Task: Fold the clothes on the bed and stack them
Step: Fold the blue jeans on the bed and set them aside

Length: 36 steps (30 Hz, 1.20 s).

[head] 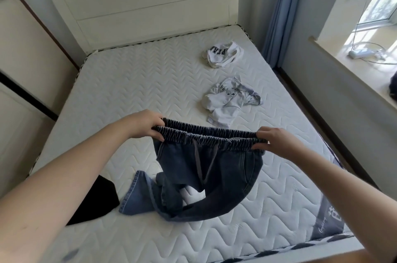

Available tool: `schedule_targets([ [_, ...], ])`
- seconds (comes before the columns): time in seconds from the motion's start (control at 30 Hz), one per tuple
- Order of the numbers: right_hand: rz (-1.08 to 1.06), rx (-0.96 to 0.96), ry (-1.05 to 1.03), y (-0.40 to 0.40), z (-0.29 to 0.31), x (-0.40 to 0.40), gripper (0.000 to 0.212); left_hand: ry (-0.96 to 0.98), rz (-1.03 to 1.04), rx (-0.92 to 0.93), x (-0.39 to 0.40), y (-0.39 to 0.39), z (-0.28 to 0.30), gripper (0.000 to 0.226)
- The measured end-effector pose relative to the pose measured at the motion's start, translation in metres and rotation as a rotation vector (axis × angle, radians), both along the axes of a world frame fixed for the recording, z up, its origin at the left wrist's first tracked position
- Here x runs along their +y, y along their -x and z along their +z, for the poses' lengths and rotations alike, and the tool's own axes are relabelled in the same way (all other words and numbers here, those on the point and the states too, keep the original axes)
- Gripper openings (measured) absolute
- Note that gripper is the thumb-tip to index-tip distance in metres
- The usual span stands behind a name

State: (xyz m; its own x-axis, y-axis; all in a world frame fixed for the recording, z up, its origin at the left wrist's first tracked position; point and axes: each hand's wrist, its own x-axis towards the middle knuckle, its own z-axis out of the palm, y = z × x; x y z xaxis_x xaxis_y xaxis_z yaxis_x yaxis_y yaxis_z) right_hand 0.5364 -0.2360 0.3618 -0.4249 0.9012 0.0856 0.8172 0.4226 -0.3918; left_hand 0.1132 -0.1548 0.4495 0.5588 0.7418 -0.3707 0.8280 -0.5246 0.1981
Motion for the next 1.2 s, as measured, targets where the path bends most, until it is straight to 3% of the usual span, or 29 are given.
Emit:
schedule_targets([
  [0.2,-0.011,-0.001,-0.101,0.013,0.048,0.026,0.025,-0.090,0.117,-0.121,-0.011,0.024,0.050,0.023],
  [0.37,-0.105,0.097,-0.229,0.034,0.120,0.053,0.024,-0.222,0.258,-0.266,-0.017,0.047,0.119,0.017],
  [0.47,-0.077,0.124,-0.340,0.048,0.171,0.063,0.025,-0.292,0.332,-0.395,-0.017,0.064,0.162,0.025],
  [0.67,0.007,0.088,-0.409,0.070,0.265,0.078,0.065,-0.483,0.394,-0.546,-0.017,0.094,0.246,0.025],
  [0.73,0.020,0.108,-0.470,0.080,0.289,0.081,0.059,-0.564,0.371,-0.563,-0.020,0.100,0.273,0.012],
  [0.87,-0.056,0.296,-0.525,0.096,0.338,0.091,0.032,-0.737,0.374,-0.593,-0.027,0.107,0.319,0.019],
  [0.97,-0.070,0.450,-0.521,0.106,0.373,0.094,0.028,-0.802,0.376,-0.607,-0.033,0.117,0.349,0.015],
  [1.13,-0.013,0.573,-0.570,0.119,0.426,0.096,0.026,-0.722,0.348,-0.679,-0.050,0.133,0.399,0.007],
  [1.2,0.034,0.672,-0.547,0.121,0.444,0.097,0.023,-0.623,0.324,-0.787,-0.056,0.139,0.418,0.005],
])
